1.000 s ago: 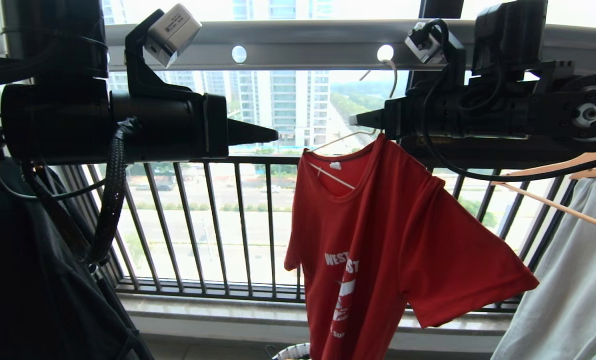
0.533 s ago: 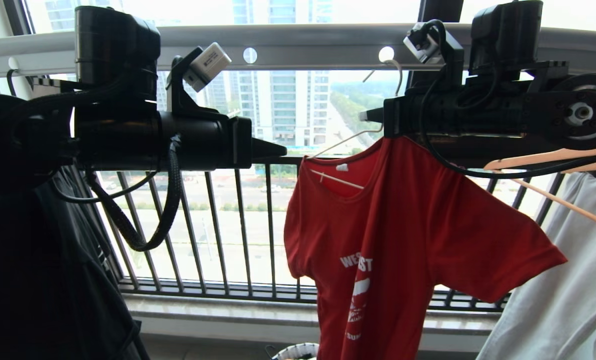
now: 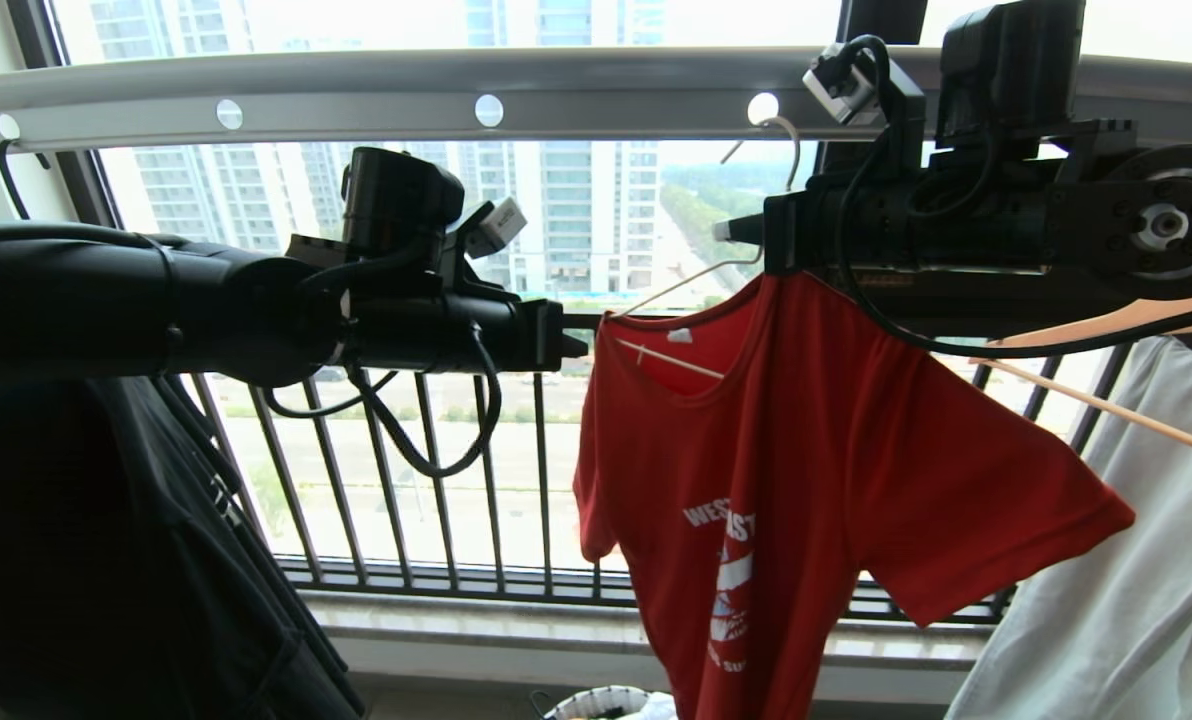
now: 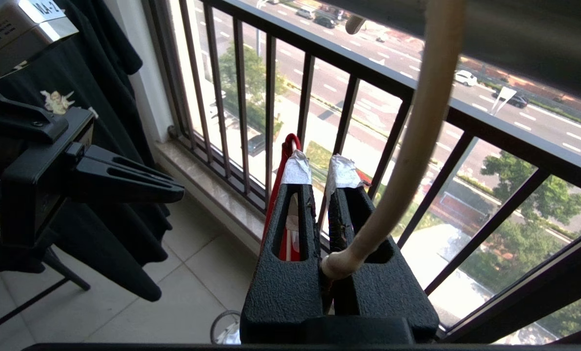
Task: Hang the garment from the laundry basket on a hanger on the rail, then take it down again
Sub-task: Take the clothes off the clothes rack
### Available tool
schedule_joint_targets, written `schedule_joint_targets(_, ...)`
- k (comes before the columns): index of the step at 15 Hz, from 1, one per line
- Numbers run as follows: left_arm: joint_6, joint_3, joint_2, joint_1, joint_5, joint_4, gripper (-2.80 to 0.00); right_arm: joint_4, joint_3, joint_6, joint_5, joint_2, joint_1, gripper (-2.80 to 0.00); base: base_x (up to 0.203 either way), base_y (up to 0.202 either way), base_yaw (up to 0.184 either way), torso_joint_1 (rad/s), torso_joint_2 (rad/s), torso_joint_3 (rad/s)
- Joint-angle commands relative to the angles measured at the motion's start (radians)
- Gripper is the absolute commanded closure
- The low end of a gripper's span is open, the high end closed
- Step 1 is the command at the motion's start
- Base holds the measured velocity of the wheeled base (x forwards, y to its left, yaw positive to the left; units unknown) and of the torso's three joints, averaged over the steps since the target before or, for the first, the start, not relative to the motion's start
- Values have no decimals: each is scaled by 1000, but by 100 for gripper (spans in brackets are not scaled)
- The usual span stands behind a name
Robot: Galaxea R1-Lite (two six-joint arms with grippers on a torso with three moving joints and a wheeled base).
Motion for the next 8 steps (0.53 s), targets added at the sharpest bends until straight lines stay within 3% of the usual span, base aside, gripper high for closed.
schedule_joint_targets(1,-26,-60,86,1,65,6,0,0,0,-1,2,-6,0,0,0,0,0,0,0,0)
schedule_joint_targets(2,-42,-81,91,1,84,30,-280,0,0,-1,2,-6,0,0,0,0,0,0,0,0)
schedule_joint_targets(8,-175,-190,119,0,95,92,-280,4,0,-1,2,-17,2,0,0,0,0,0,0,0)
